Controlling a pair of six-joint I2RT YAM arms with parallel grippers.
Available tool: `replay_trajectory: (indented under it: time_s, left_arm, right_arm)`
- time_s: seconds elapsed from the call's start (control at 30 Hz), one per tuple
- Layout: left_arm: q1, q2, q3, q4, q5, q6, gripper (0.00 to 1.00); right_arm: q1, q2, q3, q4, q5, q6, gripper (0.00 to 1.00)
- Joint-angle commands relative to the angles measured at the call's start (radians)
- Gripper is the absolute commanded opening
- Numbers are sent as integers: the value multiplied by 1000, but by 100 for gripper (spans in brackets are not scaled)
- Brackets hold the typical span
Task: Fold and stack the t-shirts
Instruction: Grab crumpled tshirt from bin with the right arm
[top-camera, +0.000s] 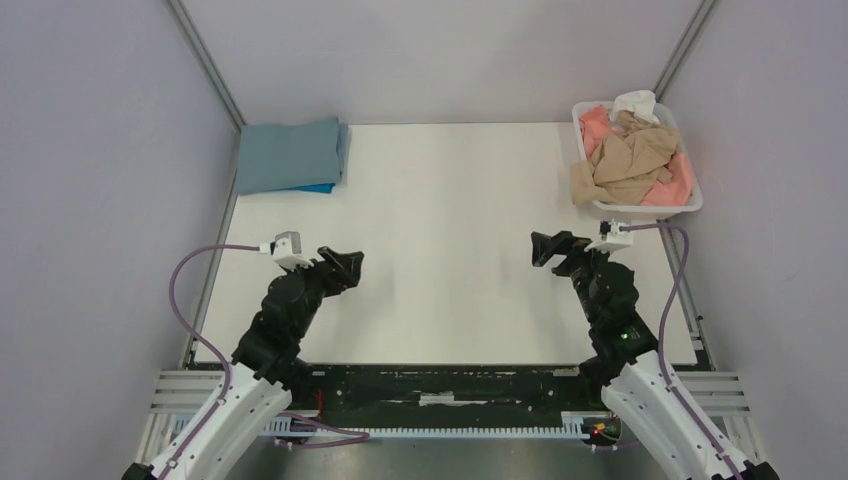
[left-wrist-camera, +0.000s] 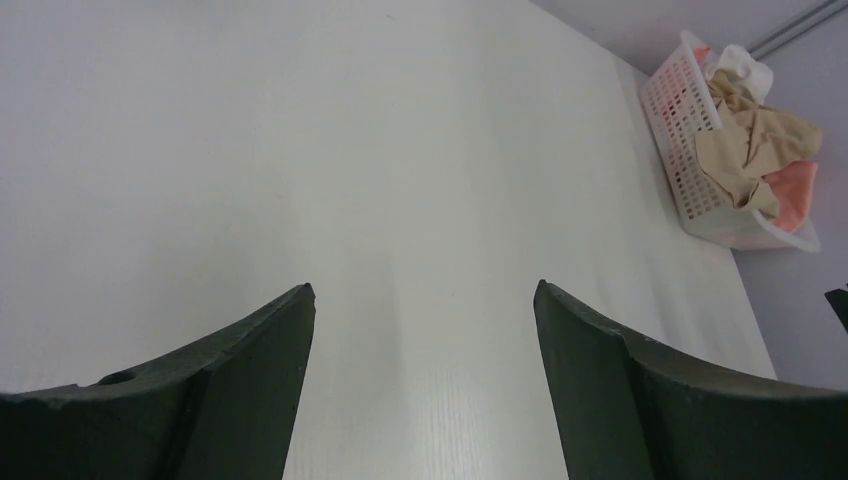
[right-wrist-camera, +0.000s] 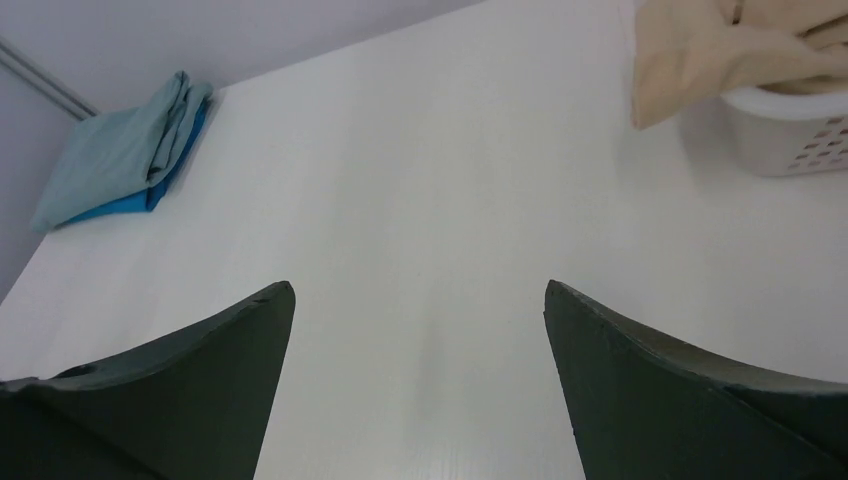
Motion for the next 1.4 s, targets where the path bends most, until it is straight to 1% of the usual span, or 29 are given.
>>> replay_trajectory:
  time_s: [0.0,0.07,0.17,0.2,0.27,0.33,0.4,0.47,0.53,0.6,0.73,0.8,0.87,0.97,1.03,1.23,1.3,1.37]
  left_arm:
    - [1,-37,-20,-7,-61,-35,86]
    - [1,-36,-20,-9,-66,-35,86]
    - [1,-21,-20,-6,-87,-35,86]
    - [1,-13,-21,-4,-92,-35,86]
    - [1,5,-16,-3,-100,-34,86]
    - [1,23,-15,7,-103,-31,86]
    - [1,41,-17,23,-106,-29,86]
    - [1,63,-18,36,-114,-28,86]
    - [1,86,-22,61,-119,-26,86]
    - [1,108,-31,95,-119,-23,86]
    - [1,145,-33,141,-122,-11,86]
    - [1,163,-32,168,-121,-3,86]
    - [1,182,-33,189,-123,2,86]
    - [1,208,-29,201,-125,6,86]
    - [1,221,-25,207,-123,9,86]
    - [1,248,-19,215,-140,13,86]
    - [1,257,-17,217,-142,14,86]
    - [1,263,-13,217,-144,16,86]
  right_arm:
    - [-2,90,181,45,179,-43,98]
    - [-2,174,263,56,264,-71,98]
    - [-17,377,435,21,394,-159,98]
    - [-30,454,499,-3,422,-182,98]
    - [-80,578,635,-67,431,-226,98]
    - [-156,685,752,-136,396,-235,98]
    - [-261,795,872,-204,322,-212,98]
    - [-346,892,954,-237,258,-196,98]
    - [-414,978,1002,-238,221,-208,98]
    - [-450,1062,1049,-243,207,-231,98]
    - [-529,1229,1152,-261,181,-219,98]
    - [-568,1308,1209,-258,125,-222,98]
    - [-581,1393,1263,-260,72,-240,98]
    - [-588,1495,1329,-231,68,-263,97]
    - [-594,1547,1365,-203,69,-265,94]
    - [-609,1644,1394,-141,94,-246,75]
    - [-614,1660,1395,-121,92,-234,61]
    - [-619,1667,1397,-115,89,-223,42]
